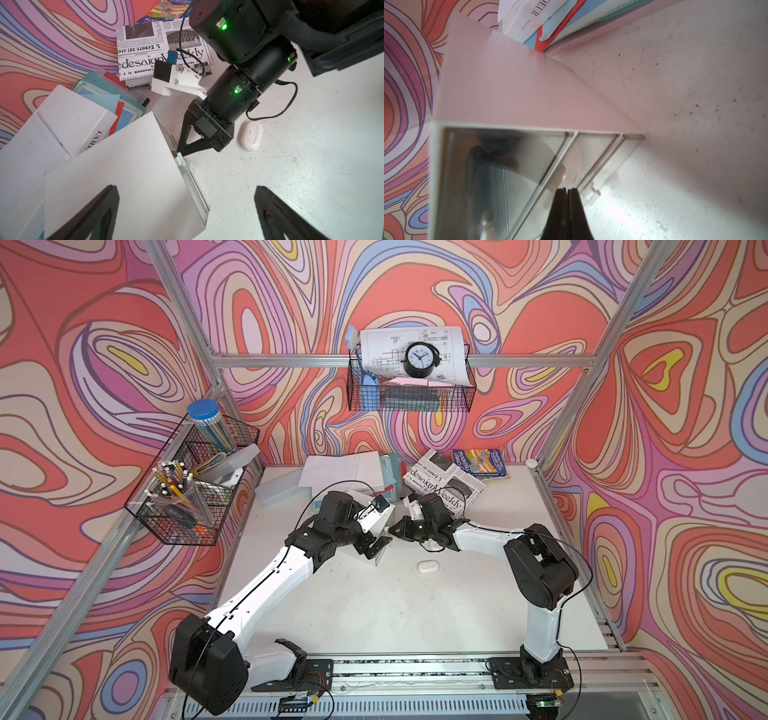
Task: Put the bluetooth earphones in the drawer according to color
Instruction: Close the drawer of the storage box, then open the drawer in the storage box.
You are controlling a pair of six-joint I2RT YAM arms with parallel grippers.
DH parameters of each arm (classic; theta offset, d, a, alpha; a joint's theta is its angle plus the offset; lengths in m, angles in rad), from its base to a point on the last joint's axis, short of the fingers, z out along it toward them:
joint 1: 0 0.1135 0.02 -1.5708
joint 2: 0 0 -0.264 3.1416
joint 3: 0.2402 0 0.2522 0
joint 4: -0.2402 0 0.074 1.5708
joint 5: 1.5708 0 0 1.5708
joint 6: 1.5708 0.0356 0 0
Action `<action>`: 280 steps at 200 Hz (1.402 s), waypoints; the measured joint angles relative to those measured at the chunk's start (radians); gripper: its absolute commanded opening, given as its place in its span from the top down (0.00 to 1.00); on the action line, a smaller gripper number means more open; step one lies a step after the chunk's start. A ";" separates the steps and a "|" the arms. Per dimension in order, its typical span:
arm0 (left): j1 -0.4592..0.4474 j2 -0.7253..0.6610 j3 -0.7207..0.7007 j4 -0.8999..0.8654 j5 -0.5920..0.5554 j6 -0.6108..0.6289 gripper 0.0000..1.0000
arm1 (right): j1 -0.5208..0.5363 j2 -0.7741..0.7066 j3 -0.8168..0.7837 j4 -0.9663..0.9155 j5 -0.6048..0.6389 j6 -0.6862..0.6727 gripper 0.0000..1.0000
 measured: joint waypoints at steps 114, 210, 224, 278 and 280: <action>0.000 0.083 -0.016 0.023 -0.044 -0.033 1.00 | 0.000 -0.014 -0.147 0.146 0.013 0.145 1.00; 0.021 0.105 -0.049 0.062 -0.108 -0.032 1.00 | 0.000 0.032 -0.178 0.254 0.010 0.254 0.91; 0.021 0.105 -0.049 0.061 -0.108 -0.032 1.00 | 0.000 0.045 -0.178 0.267 0.006 0.266 0.87; 0.022 0.107 -0.049 0.061 -0.109 -0.032 1.00 | 0.003 0.084 -0.178 0.311 -0.012 0.305 0.75; 0.022 0.107 -0.049 0.061 -0.109 -0.032 1.00 | 0.003 0.084 -0.178 0.313 -0.013 0.306 0.75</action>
